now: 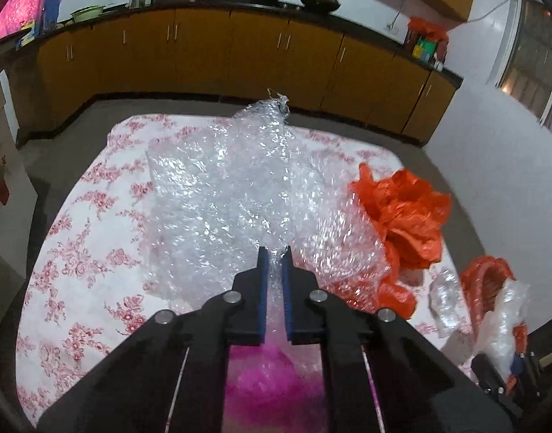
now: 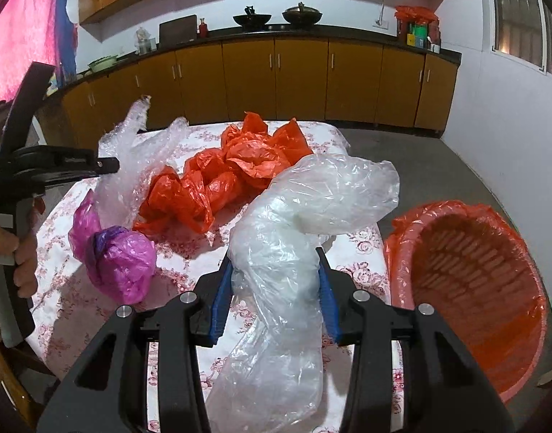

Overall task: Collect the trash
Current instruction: 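Grasp the bubble wrap with the left gripper and lift it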

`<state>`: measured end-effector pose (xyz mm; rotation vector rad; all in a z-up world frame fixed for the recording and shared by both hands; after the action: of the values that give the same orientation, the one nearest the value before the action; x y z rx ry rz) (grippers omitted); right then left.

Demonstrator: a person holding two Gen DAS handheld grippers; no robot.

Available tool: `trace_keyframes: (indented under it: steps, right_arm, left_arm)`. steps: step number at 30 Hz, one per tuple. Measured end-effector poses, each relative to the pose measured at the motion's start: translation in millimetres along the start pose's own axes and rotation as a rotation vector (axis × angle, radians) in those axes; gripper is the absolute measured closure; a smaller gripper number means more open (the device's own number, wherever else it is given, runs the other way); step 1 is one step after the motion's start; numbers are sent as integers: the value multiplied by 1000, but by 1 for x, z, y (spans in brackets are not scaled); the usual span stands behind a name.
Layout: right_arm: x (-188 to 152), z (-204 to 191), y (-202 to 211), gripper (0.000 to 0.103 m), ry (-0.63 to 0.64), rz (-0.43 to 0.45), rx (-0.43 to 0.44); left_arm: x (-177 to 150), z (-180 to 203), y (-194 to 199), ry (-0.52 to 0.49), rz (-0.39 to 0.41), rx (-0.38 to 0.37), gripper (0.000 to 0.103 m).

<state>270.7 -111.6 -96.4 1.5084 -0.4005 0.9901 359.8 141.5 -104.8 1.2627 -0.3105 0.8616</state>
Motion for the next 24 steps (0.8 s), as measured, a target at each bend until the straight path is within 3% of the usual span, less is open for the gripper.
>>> trace_keyframes:
  steps: [12,24]
  right_arm:
    - [11,11,17,60,-27,55,0]
    - [2,67,48,60,-114,87,-81]
  left_arm:
    - [40,7,52,28,131,-91,95]
    - [21,78,85,-45,157,-230,95]
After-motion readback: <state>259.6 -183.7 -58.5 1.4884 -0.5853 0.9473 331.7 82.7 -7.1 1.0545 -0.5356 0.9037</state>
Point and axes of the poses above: each gripper's, at about its wrist camera, not at the fingertips, and y roughly against the way its jaws point, z to its right, x to its top, the point moved 9 cm from there along -y, roughly the way its jaws point, and after that the axes turned 8 degrees about y, right-handed, at the moved point
